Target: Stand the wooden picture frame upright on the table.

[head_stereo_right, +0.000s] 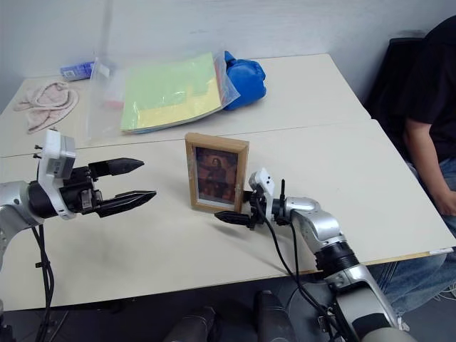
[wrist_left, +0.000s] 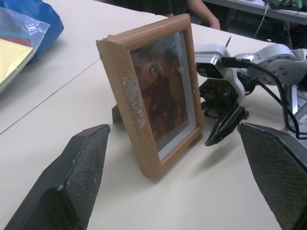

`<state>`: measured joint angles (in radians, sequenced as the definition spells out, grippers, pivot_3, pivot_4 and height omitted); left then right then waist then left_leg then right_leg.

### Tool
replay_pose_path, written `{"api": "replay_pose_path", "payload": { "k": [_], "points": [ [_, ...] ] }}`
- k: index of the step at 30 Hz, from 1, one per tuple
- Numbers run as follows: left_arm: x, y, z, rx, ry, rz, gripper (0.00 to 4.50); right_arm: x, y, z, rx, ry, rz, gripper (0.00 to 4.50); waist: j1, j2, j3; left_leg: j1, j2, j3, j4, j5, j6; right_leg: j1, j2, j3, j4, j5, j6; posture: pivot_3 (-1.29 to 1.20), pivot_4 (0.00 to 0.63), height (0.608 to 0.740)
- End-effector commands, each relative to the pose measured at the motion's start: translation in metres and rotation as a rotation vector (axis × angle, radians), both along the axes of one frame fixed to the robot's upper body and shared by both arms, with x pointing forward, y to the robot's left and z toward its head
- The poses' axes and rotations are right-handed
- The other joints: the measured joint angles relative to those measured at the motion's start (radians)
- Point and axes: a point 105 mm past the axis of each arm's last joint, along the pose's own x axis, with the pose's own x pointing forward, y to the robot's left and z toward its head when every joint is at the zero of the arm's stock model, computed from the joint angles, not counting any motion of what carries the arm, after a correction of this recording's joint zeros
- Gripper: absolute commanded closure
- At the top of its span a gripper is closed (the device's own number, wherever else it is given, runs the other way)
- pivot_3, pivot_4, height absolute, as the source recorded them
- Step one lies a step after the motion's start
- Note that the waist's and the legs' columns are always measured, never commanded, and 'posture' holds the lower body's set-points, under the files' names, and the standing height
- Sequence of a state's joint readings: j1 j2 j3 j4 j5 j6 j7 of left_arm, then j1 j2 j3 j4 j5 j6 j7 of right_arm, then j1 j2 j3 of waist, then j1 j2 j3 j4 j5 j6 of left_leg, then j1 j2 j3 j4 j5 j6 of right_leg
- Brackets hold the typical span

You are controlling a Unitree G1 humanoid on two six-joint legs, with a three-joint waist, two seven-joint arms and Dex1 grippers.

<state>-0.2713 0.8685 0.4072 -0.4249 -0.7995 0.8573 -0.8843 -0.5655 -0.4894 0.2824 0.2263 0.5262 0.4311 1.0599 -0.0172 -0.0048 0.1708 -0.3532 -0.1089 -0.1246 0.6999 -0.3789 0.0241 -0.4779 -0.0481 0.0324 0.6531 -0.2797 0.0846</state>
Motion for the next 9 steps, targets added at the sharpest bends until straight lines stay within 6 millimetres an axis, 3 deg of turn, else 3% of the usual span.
{"api": "replay_pose_path", "payload": {
  "k": [1,5,7,9],
  "points": [
    [-0.002,0.001,0.007,0.025,-0.025,-0.022,0.0,-0.003,-0.06,0.04,-0.096,-0.081,-0.031,0.02,0.014,0.0,0.0,-0.001,0.0,0.0,0.0,0.0,0.001,0.0,0.0,0.0,0.0,0.0,0.0,0.0,0.15,0.74],
    [0.0,0.008,0.008,0.038,-0.027,-0.016,0.0,-0.028,-0.104,0.096,-0.067,-0.077,0.035,0.02,0.021,0.0,0.0,-0.001,0.0,0.001,0.0,0.0,0.001,0.0,0.0,0.001,-0.001,0.001,0.001,0.0,0.15,0.74],
    [0.002,0.011,0.01,0.03,-0.034,-0.012,0.0,-0.039,-0.11,0.107,-0.057,-0.071,0.062,0.02,0.017,0.0,0.0,0.0,0.001,0.001,-0.001,-0.001,0.001,0.0,0.001,0.001,-0.001,0.001,0.0,0.0,0.15,0.74],
    [0.004,0.012,0.007,0.058,-0.046,-0.007,0.0,-0.042,-0.107,0.105,-0.054,-0.079,0.059,0.02,0.014,0.0,0.0,0.001,0.004,0.002,-0.002,-0.002,-0.001,0.0,0.004,0.001,-0.002,0.001,-0.002,0.0,0.15,0.74]
  ]
}}
